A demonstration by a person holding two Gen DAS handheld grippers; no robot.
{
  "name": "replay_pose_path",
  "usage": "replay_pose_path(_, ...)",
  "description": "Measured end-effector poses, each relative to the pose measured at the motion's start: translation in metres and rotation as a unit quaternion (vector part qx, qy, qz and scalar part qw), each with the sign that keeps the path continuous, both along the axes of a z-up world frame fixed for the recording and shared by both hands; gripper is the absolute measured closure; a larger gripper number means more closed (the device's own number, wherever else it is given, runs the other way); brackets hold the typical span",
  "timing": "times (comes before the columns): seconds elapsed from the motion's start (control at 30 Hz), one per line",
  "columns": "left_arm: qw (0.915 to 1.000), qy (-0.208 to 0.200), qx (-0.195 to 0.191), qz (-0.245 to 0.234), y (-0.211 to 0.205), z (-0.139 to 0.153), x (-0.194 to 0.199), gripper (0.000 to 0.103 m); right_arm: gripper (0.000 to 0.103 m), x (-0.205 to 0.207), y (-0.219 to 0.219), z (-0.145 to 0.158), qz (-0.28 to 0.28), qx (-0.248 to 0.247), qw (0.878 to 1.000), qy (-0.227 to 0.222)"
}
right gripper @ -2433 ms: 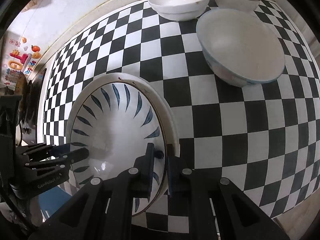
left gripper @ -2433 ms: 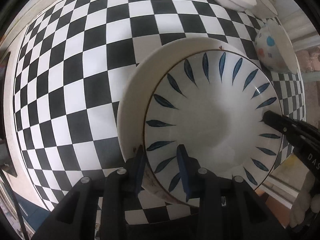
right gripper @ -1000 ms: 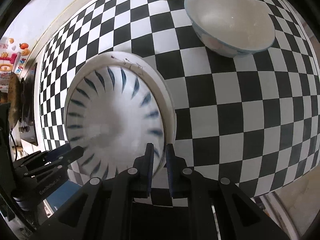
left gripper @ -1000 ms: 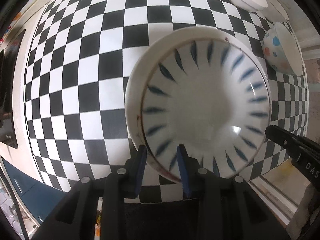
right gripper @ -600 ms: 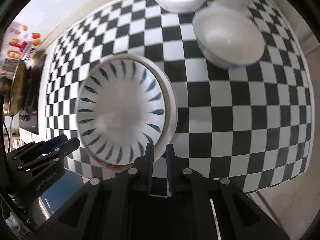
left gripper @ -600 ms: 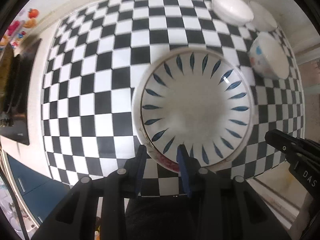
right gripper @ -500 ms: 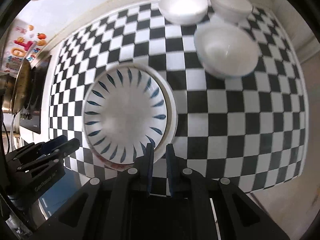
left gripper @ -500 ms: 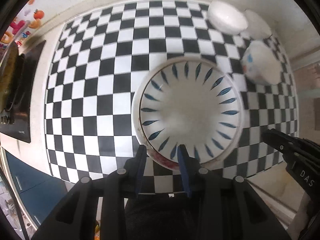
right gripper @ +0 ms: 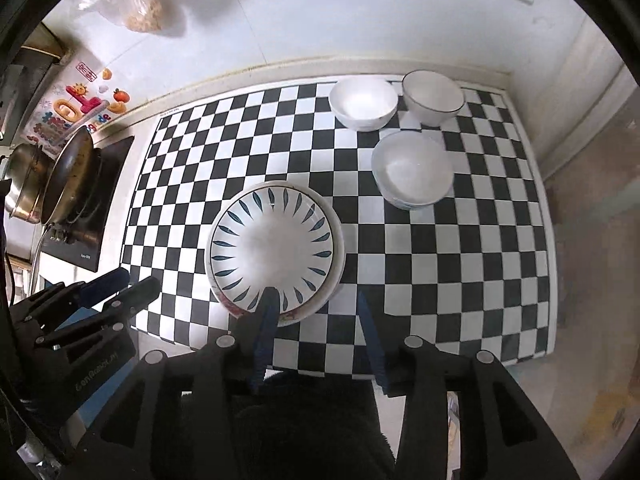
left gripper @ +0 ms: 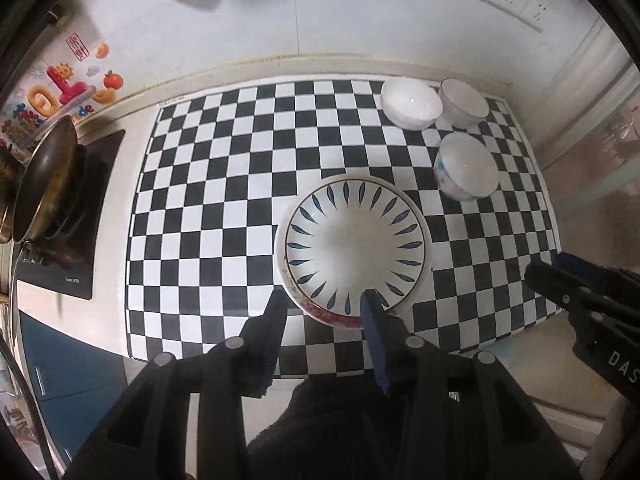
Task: Organize plates and bowls
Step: 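Move both grippers toward the white bowls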
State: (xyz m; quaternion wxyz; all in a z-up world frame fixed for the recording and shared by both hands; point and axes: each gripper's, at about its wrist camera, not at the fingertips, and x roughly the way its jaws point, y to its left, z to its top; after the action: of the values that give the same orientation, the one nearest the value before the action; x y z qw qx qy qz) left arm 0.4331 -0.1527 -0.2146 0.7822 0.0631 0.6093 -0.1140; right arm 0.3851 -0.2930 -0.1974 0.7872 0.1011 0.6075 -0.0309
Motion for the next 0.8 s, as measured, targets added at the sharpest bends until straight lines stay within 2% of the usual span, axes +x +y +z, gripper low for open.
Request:
replay_pose_path(0.27, 0.9996, -0.015, -0.020, -0.013, 0.004, 0.013, -0.015, 0.067, 0.058, -0.034, 0.008, 0.021, -0.041, 0.022, 0.999, -0.019)
replay_pose_path(0.3, 0.9995, -0.020, -0.018, -0.016, 0.002, 0.014, -0.015, 0.067, 0.052, -0.036, 0.003, 0.021, -0.053, 0.028, 0.998, -0.030)
replay_pose_path(0.33, 0.9995, -0.023, -0.014, -0.018, 0.000, 0.012, -0.012, 0.067, 0.042, -0.038, 0.000, 0.021, -0.060, 0.033, 0.997, -0.035)
replay_pose_path(0.37, 0.9994, -0.023, -0.015, -0.018, -0.004, 0.009, -0.008, 0.067, 0.037, -0.039, -0.007, 0.019, -0.068, 0.046, 0.996, -0.041)
replay_pose_path(0.4, 0.9995, -0.023, -0.017, -0.018, -0.007, 0.006, -0.003, 0.065, 0.029, -0.038, -0.017, 0.015, -0.079, 0.067, 0.993, -0.048)
replay_pose_path(0.43, 0.9995, -0.021, -0.016, -0.017, -0.012, 0.001, 0.003, 0.063, 0.026, -0.038, -0.024, 0.012, -0.086, 0.077, 0.992, -0.052)
replay_pose_path(0.47, 0.9995, -0.014, -0.022, -0.018, -0.019, -0.006, 0.012, 0.062, 0.026, -0.035, -0.037, 0.005, -0.096, 0.089, 0.990, -0.052)
replay_pose_path(0.6, 0.9992, 0.005, -0.038, -0.011, -0.050, -0.034, 0.048, 0.062, 0.026, -0.017, -0.082, -0.022, -0.132, 0.070, 0.988, -0.046)
replay_pose_path(0.67, 0.9986, 0.023, -0.047, -0.007, -0.071, -0.051, 0.071, 0.062, 0.026, -0.003, -0.109, -0.042, -0.147, 0.059, 0.987, -0.031)
replay_pose_path(0.8, 0.9965, 0.062, -0.056, -0.006, -0.113, -0.085, 0.114, 0.062, 0.026, 0.031, -0.157, -0.081, -0.155, 0.071, 0.985, 0.001)
